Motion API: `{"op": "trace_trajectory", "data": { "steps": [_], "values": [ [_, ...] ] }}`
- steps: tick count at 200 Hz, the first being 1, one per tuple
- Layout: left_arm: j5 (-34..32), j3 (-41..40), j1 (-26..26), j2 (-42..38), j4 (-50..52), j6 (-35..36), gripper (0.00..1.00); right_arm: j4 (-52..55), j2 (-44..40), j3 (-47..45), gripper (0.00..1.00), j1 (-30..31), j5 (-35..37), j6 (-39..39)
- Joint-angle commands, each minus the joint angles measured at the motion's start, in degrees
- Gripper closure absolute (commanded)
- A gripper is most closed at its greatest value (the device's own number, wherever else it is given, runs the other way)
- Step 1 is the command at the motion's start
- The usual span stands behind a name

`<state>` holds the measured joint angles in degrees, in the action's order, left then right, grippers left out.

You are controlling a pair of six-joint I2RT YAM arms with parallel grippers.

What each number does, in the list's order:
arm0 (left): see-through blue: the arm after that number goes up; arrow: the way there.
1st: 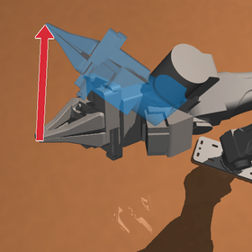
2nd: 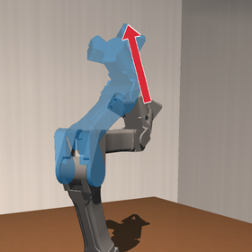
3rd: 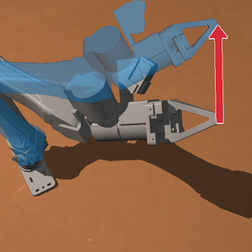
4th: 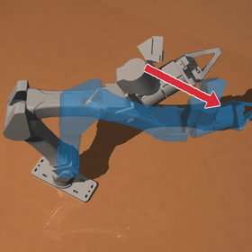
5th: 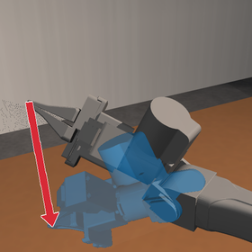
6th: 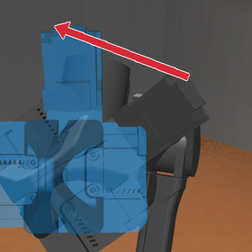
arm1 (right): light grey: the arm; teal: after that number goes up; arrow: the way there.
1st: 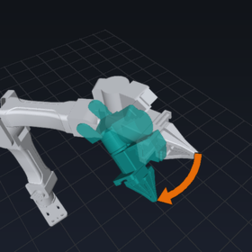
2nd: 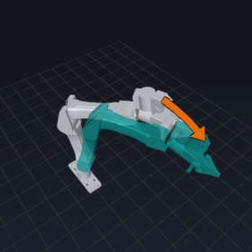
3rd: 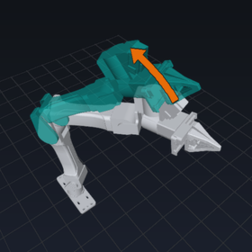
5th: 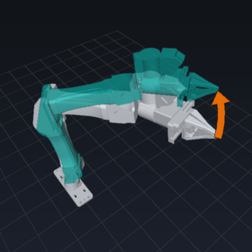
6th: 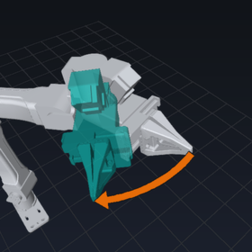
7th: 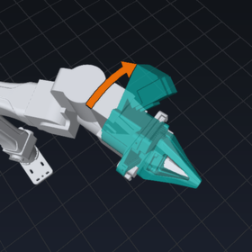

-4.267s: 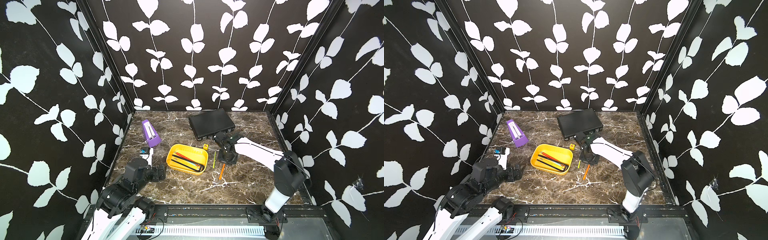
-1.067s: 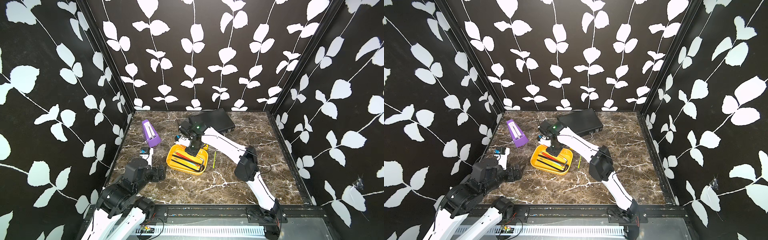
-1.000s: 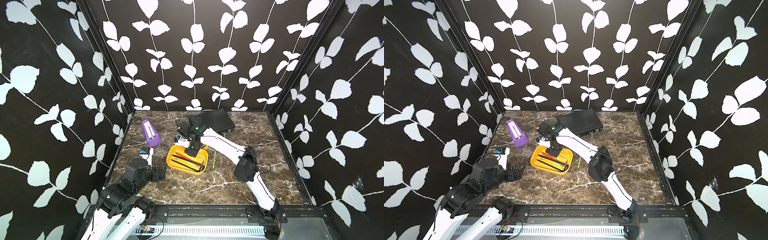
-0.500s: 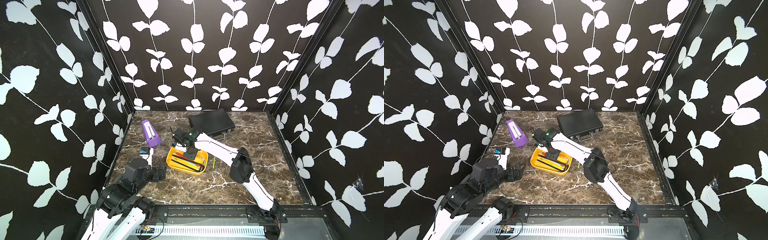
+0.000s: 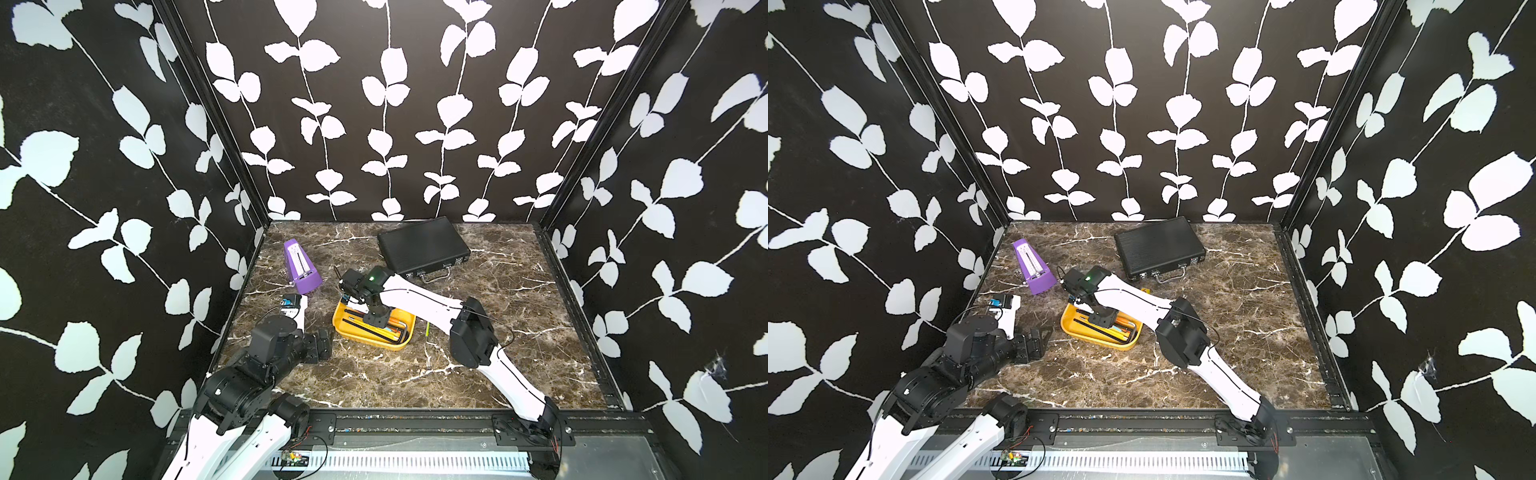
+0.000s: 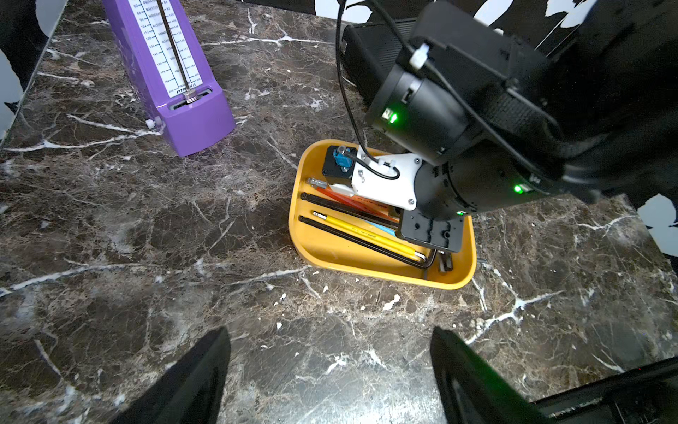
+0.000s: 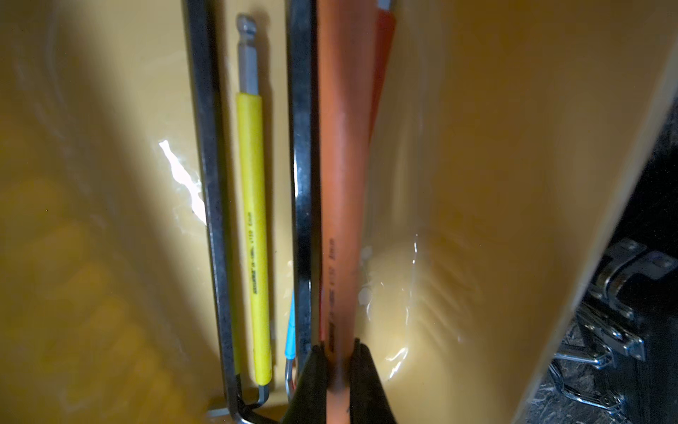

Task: Put the hex key on the desktop into the storage box
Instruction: Place the Allen key in the storage box.

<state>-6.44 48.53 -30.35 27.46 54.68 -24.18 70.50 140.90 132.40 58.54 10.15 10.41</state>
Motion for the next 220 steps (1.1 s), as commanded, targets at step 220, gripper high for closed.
{"op": "trace_trajectory", "data": {
  "steps": [220],
  "values": [
    [0.1, -0.7, -0.2, 0.2, -1.1, 0.4, 0.14, -16.9, -30.7, -28.0, 0.73, -9.0, 3.4, -40.8]
  ]
}}
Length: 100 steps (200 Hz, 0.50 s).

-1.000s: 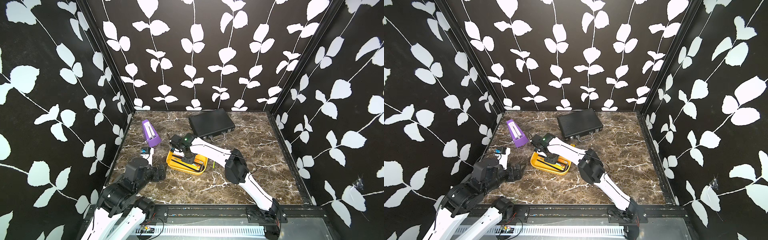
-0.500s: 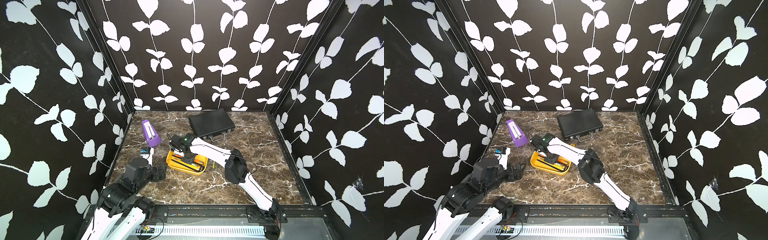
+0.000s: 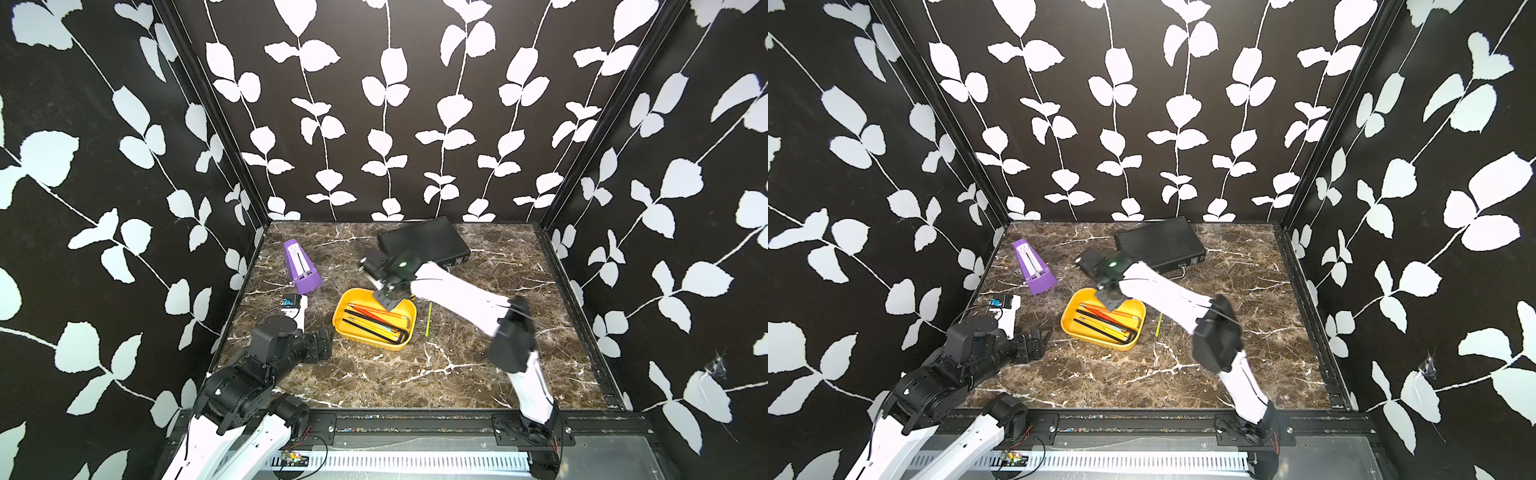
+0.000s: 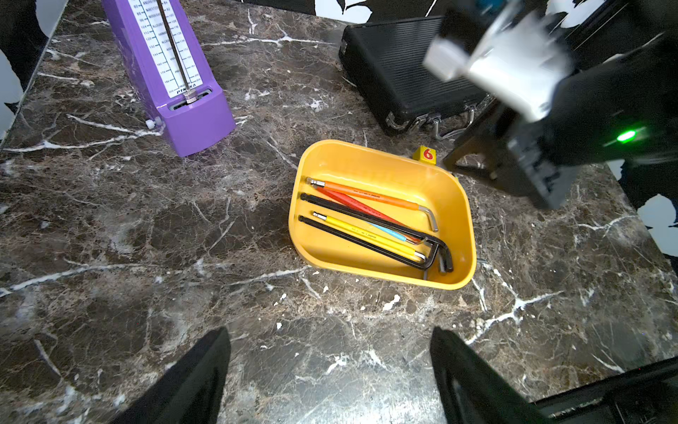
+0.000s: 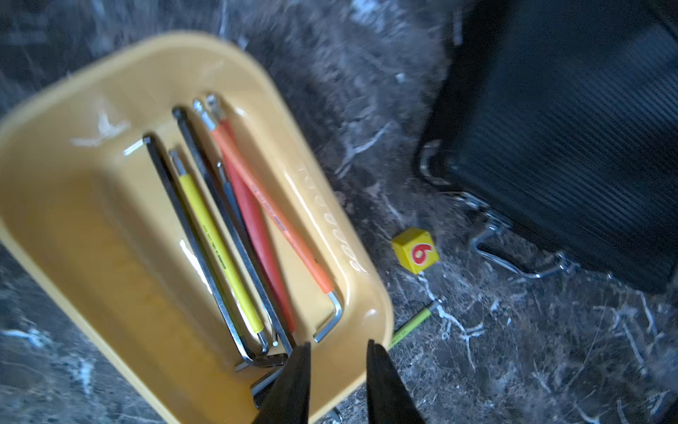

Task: Put the hex key on the desktop into the storage box
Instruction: Place the Allen key in the storage box, then pick up the Allen key from the center of the board.

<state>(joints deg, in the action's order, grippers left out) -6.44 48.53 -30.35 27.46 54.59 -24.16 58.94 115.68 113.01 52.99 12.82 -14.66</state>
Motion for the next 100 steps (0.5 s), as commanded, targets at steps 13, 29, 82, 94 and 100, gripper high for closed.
{"op": "trace_trajectory", "data": {
  "steps": [13, 29, 82, 94, 100],
  "values": [
    [0.1, -0.7, -0.2, 0.2, -1.1, 0.4, 0.14, -5.0, -8.4, -13.4, 0.76, -6.0, -0.2, -24.1],
    [0.0, -0.8, -0.2, 0.1, -1.2, 0.3, 0.14, -5.0, -10.9, -19.6, 0.77, -8.8, -3.4, -32.3],
    [0.2, -0.9, -0.2, -0.2, -1.4, 0.3, 0.14, 3.6, -5.9, -22.2, 0.73, -10.4, -8.3, -41.7],
    [0.2, -0.8, -0.2, -0.3, -1.3, 0.3, 0.14, 2.7, -4.5, -23.0, 0.73, -10.4, -9.7, -42.6],
    [0.2, -0.9, -0.2, -0.4, -1.3, 0.3, 0.13, 2.2, -3.8, -23.4, 0.73, -10.4, -10.0, -42.8]
  ]
}}
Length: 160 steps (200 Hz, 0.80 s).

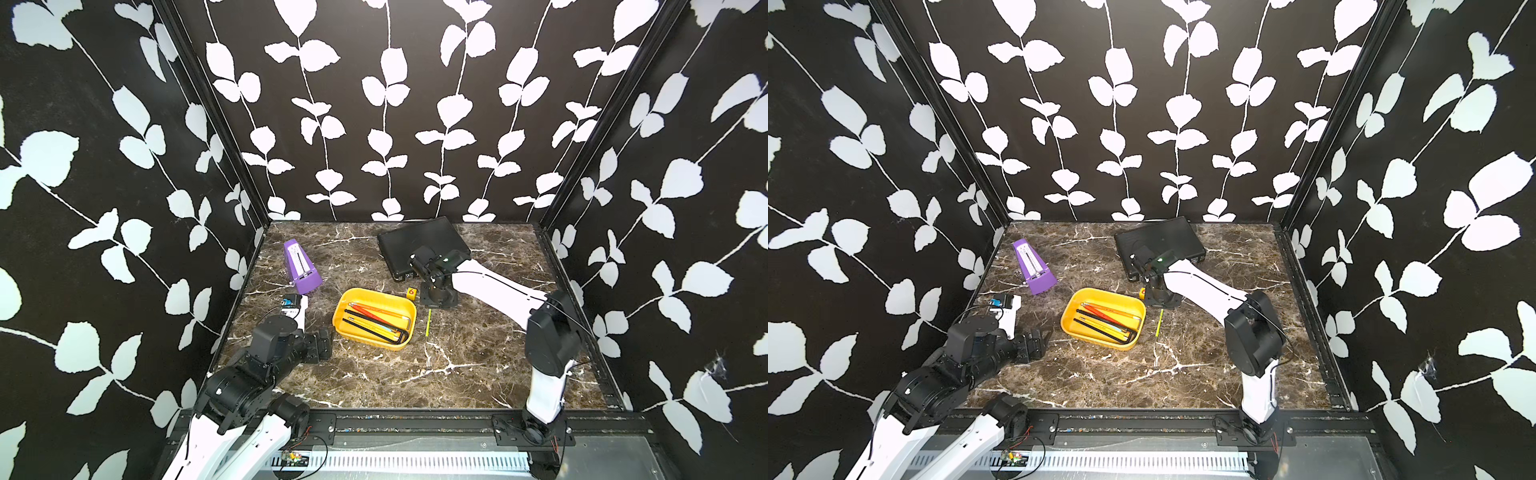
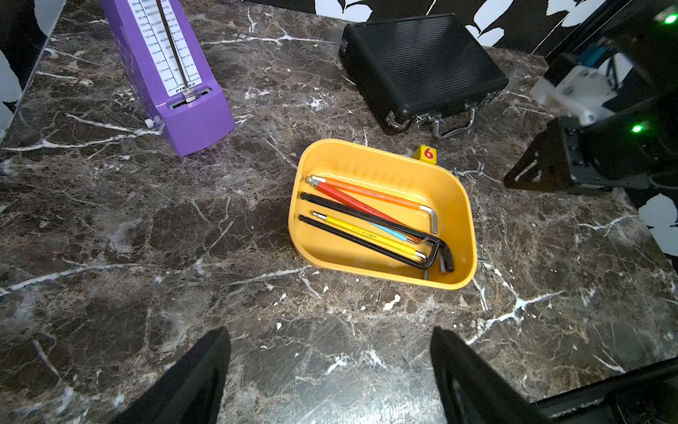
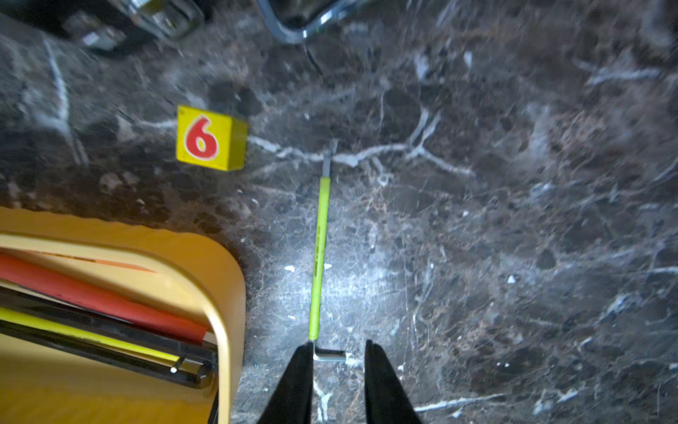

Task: Put the hex key on the desktop into the storage box
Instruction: Pick up the Allen key from the center of the board.

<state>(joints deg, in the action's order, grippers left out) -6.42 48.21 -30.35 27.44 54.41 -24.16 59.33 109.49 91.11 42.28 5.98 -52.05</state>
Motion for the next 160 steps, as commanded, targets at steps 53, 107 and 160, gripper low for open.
{"op": "trace_trajectory", "data": {
  "steps": [53, 107, 160],
  "values": [
    [-0.3, -0.6, -0.2, -0.8, -1.1, 0.1, 0.14, 0.5, 7.6, -0.8, 0.72, 0.3, -5.6, -5.8],
    [-0.2, -0.6, -0.2, -0.6, -1.2, 0.2, 0.14, -2.6, 9.9, -2.5, 0.71, -0.4, -7.0, -5.8],
    [-0.1, -0.6, -0.2, -0.5, -1.1, 0.2, 0.14, -3.8, 11.7, -3.2, 0.73, -1.2, -8.9, -6.2]
  ]
}}
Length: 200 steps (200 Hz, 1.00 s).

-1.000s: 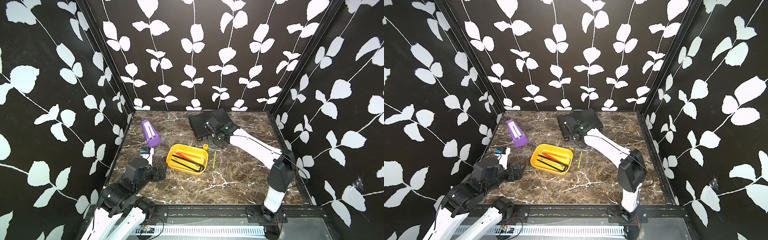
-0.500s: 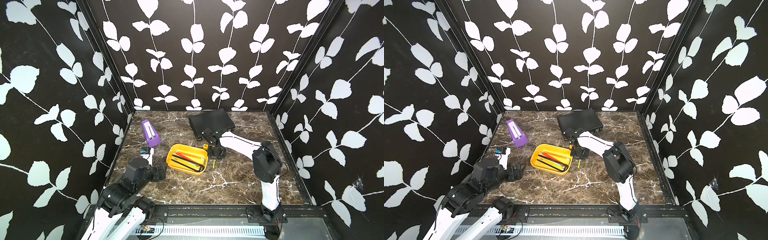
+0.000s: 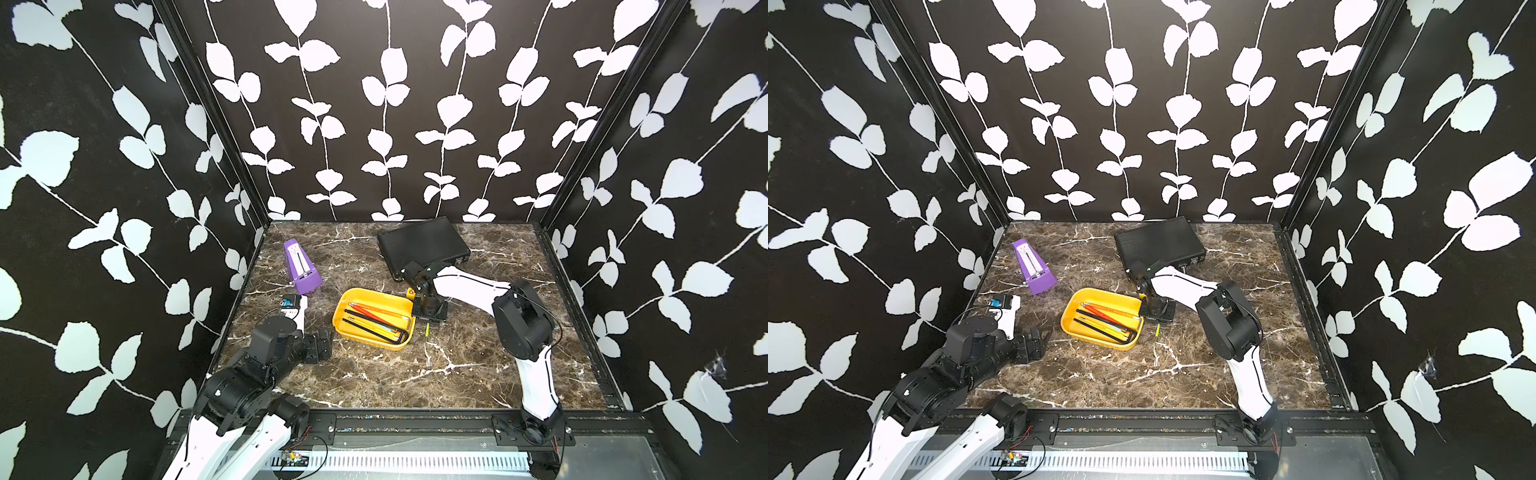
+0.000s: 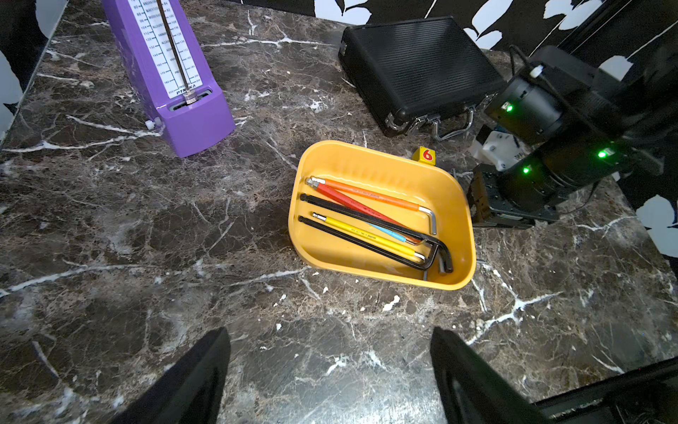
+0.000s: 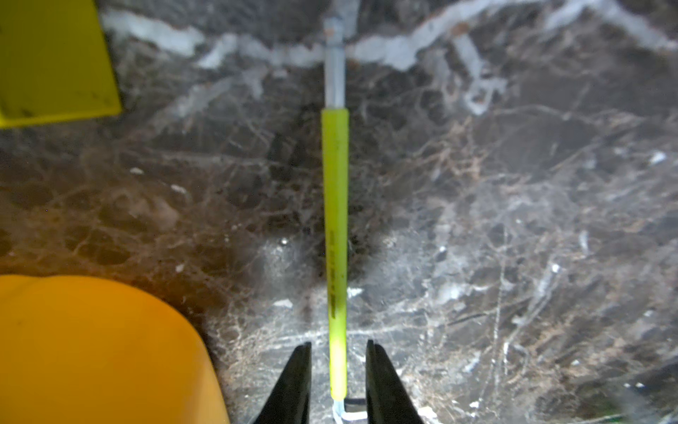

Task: Put the hex key on the desktop into the storage box
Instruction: Pick up the Allen key from the center of the board.

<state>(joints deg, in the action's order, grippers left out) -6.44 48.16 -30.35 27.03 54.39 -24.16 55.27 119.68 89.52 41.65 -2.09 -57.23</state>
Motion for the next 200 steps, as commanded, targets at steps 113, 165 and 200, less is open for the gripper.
{"op": "trace_trajectory", "data": {
  "steps": [113, 165, 200],
  "values": [
    [-0.1, -0.5, -0.2, 0.2, -1.1, 0.3, 0.14, -4.5, 2.1, -8.0, 0.88, -2.0, -3.6, -0.8],
    [-0.1, -0.5, -0.3, 0.3, -1.2, 0.3, 0.14, -2.5, 2.8, -7.0, 0.99, -2.1, -3.0, 0.4],
    [-0.2, -0.5, -0.2, 0.2, -1.2, 0.3, 0.14, -1.9, 2.8, -6.5, 1.0, -2.2, -2.7, 0.5]
  ]
}}
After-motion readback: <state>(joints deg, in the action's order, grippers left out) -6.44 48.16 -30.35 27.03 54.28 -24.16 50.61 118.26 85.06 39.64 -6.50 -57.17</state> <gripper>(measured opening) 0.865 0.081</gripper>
